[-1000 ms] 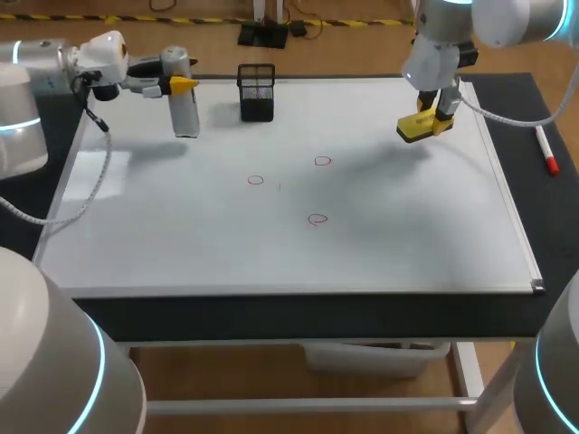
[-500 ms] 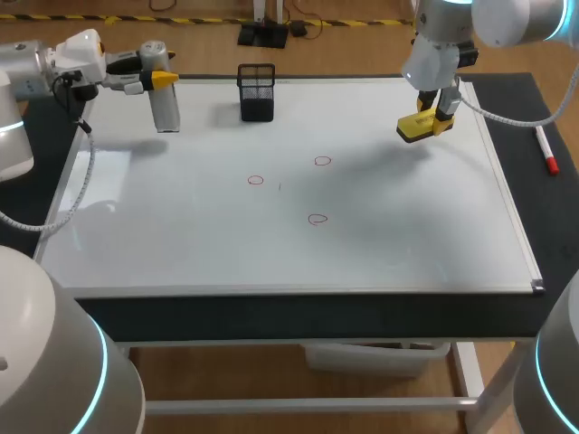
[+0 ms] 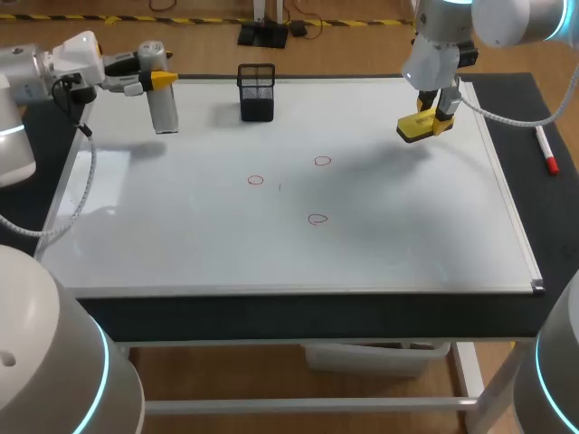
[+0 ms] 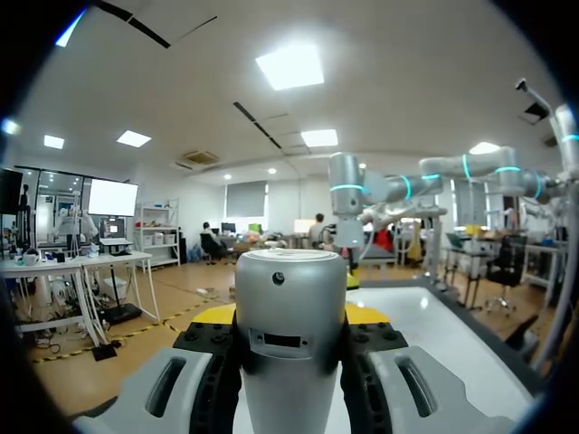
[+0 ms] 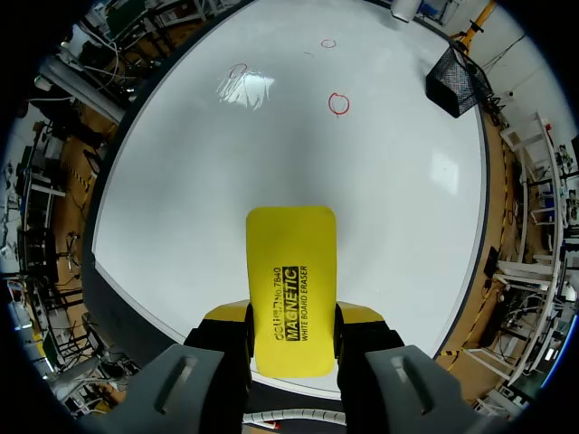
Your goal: Pick up the inspection probe, press it on each red-marked spot on the whiteboard one by one, put down the probe, pick up the eraser, and wipe off all the red marks.
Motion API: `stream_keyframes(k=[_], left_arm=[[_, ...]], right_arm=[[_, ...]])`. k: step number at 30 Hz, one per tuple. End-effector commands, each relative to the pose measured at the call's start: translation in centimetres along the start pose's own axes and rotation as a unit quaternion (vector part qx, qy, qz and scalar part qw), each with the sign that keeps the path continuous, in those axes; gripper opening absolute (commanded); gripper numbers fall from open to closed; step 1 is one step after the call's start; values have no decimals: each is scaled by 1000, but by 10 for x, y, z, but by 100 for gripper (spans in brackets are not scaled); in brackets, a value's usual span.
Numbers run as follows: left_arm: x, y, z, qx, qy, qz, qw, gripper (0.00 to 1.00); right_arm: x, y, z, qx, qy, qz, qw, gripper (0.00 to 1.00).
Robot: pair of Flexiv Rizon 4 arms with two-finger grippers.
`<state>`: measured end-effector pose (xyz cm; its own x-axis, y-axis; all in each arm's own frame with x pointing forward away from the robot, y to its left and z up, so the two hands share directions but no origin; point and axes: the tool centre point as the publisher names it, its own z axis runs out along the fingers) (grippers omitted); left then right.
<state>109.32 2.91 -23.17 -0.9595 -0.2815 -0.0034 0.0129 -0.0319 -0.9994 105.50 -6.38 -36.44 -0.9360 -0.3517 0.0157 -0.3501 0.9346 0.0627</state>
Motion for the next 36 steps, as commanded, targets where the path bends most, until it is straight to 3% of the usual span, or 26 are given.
stream_keyframes(k=[1, 17, 25, 36], left_arm=[[4, -3, 0, -1, -8, 1, 1000, 0], [4, -3, 0, -1, -8, 1, 1000, 0], [4, -3, 0, -1, -8, 1, 1000, 0], [4, -3, 0, -1, -8, 1, 1000, 0]], right_arm=[[-2, 0, -1, 2, 3, -1, 1000, 0], [-17, 58, 0, 18, 9, -72, 997, 0], [-25, 106, -1, 22, 12, -137, 990, 0], [-34, 180, 5, 21, 17, -235, 972, 0]])
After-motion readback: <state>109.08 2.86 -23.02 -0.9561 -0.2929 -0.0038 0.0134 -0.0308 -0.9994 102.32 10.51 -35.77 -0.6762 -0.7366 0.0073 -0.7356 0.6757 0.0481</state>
